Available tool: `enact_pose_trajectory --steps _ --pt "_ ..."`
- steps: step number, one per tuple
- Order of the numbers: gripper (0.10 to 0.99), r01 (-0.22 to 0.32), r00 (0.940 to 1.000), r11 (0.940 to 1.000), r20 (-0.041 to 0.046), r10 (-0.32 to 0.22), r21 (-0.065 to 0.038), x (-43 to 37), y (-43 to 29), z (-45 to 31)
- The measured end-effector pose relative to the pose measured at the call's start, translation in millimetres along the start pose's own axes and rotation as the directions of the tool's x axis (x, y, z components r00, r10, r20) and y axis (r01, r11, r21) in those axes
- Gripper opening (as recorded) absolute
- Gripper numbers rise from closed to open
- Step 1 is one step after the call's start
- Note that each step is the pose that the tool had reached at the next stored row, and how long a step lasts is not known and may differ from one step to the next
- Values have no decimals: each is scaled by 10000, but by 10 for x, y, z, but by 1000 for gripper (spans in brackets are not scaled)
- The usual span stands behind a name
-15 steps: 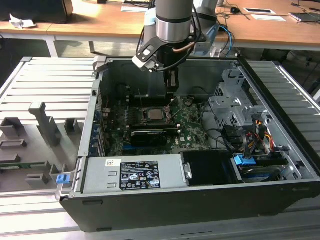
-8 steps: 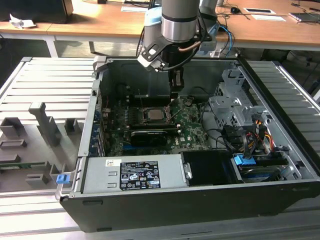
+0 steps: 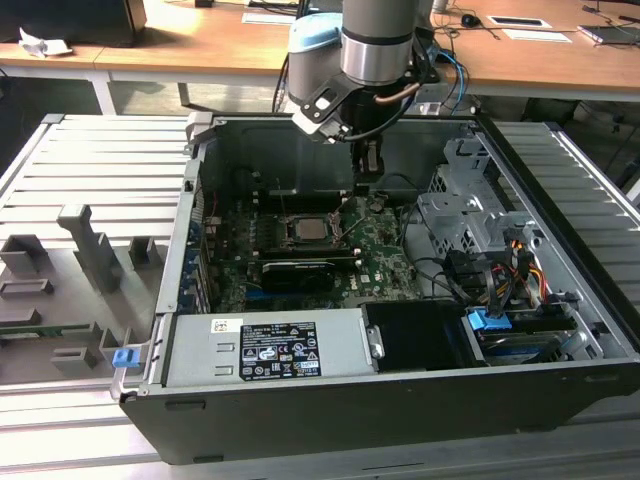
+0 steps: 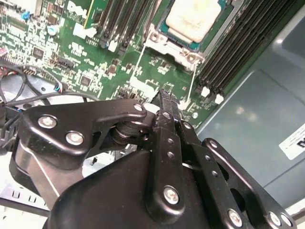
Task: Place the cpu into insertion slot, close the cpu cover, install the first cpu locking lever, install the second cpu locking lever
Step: 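Close the cpu cover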
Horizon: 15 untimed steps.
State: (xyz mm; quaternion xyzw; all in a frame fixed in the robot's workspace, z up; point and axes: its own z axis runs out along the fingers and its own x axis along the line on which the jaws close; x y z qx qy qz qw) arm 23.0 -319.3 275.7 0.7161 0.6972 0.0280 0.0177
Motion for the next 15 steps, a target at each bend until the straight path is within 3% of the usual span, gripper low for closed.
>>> enact_pose_trajectory --steps 3,15 --pt "106 23 10000 10000 -1 -23 9 1 48 6" --pt "106 87 10000 10000 -7 -87 30 2 111 58"
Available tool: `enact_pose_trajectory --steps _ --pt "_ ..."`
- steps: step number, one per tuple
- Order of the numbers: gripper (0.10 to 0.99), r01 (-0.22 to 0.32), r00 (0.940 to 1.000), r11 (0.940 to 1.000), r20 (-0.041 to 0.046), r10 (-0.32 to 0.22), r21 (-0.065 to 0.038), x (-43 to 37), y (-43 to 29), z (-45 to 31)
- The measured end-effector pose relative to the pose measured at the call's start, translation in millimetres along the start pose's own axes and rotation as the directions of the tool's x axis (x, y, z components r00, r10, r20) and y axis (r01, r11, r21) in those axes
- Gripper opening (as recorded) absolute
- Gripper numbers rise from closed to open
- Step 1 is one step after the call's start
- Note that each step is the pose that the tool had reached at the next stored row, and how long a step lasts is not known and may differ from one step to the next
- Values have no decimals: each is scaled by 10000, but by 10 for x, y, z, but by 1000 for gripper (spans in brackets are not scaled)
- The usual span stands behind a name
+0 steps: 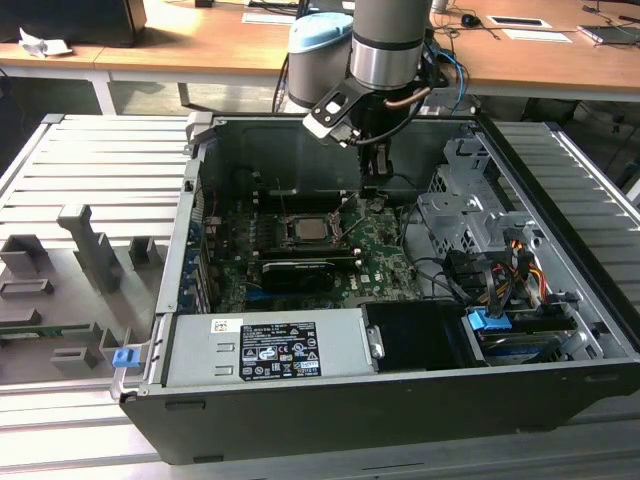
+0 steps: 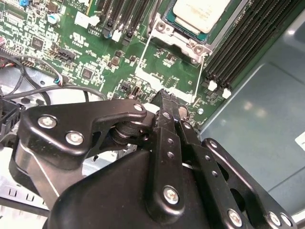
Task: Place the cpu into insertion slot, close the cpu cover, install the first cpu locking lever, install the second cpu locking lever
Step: 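Close the cpu cover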
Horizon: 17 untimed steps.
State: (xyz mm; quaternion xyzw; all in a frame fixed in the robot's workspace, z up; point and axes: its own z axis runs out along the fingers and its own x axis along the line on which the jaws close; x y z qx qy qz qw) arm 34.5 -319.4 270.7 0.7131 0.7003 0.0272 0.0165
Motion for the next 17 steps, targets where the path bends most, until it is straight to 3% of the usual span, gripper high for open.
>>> enact_pose_trajectory --steps 7,12,17 --pt "106 1 10000 10000 2 -1 48 1 154 78" --pt "106 18 10000 10000 1 -18 52 0 146 185" --pt "106 21 10000 10000 1 -21 52 -2 97 183"
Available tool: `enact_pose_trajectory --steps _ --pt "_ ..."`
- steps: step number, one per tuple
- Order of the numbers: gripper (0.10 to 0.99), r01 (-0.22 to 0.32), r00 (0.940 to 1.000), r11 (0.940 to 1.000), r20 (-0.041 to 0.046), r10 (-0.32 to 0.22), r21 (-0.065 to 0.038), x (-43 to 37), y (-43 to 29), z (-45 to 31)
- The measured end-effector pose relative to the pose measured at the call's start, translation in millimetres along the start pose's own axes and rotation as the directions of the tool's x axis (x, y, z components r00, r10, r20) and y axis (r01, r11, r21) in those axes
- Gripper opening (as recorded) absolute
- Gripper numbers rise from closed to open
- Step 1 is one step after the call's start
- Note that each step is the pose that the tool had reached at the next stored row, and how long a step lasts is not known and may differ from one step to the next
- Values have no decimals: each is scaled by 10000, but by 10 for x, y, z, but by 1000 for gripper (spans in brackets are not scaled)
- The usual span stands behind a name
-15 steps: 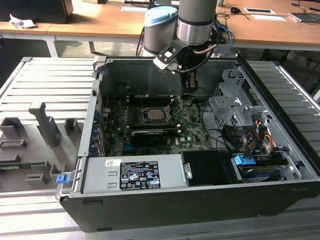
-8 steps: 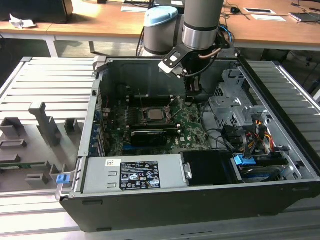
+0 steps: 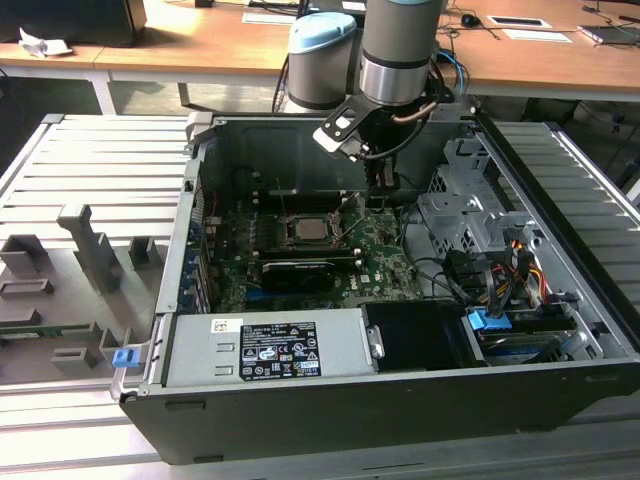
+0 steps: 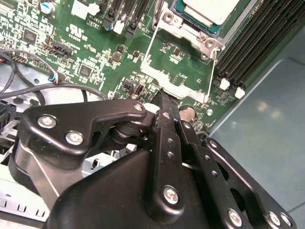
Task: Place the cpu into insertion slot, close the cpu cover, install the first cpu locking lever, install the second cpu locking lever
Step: 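Close the cpu cover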
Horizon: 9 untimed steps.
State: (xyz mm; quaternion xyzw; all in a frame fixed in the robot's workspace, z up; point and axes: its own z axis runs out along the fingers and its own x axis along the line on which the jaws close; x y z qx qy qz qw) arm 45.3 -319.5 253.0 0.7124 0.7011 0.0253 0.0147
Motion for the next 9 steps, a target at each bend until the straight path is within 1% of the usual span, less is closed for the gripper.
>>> enact_pose_trajectory --steps 3,7,8,9 --pt "106 -1 10000 10000 -1 1 0 -1 -47 -6" --pt "106 -1 10000 10000 -2 1 0 -2 -134 -12" --pt "106 -2 10000 10000 -1 2 0 -3 -174 -15" --pt "106 -1 10000 10000 -1 1 0 -3 -199 -16"
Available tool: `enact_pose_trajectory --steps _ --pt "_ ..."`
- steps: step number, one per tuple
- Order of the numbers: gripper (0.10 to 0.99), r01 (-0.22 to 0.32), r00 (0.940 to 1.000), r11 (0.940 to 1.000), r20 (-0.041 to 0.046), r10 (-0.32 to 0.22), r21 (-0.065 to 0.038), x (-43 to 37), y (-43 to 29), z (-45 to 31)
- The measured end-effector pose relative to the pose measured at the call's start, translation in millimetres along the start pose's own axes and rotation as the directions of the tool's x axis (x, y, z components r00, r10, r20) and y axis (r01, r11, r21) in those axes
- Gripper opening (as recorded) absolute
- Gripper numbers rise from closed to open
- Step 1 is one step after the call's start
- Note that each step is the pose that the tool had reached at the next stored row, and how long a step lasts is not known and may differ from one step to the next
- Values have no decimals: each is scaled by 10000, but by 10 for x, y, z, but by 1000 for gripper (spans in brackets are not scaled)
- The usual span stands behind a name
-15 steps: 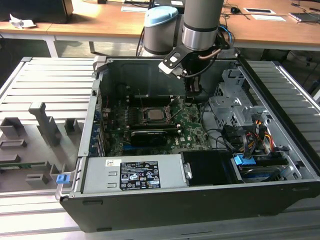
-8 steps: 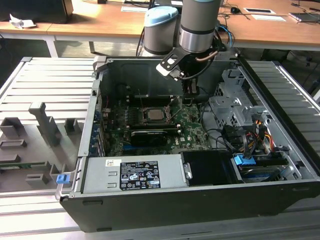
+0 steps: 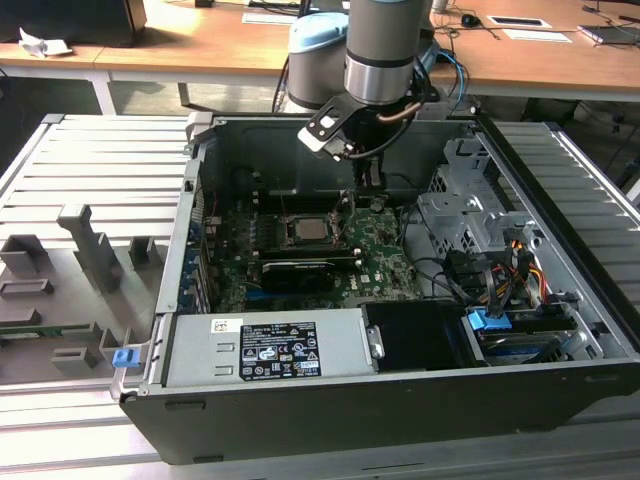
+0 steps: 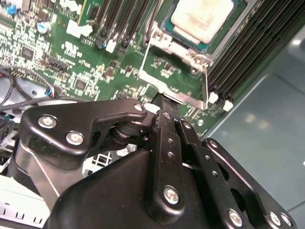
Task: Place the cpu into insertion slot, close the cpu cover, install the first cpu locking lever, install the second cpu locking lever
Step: 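Close the cpu cover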
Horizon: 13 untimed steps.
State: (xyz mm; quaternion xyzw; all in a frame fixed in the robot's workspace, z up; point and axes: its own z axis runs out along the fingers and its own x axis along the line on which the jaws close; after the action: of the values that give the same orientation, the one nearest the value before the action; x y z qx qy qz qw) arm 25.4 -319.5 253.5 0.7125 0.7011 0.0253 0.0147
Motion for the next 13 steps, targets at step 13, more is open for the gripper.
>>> enact_pose_trajectory --steps 13 --pt "106 0 10000 10000 0 0 0 -2 -154 -9"
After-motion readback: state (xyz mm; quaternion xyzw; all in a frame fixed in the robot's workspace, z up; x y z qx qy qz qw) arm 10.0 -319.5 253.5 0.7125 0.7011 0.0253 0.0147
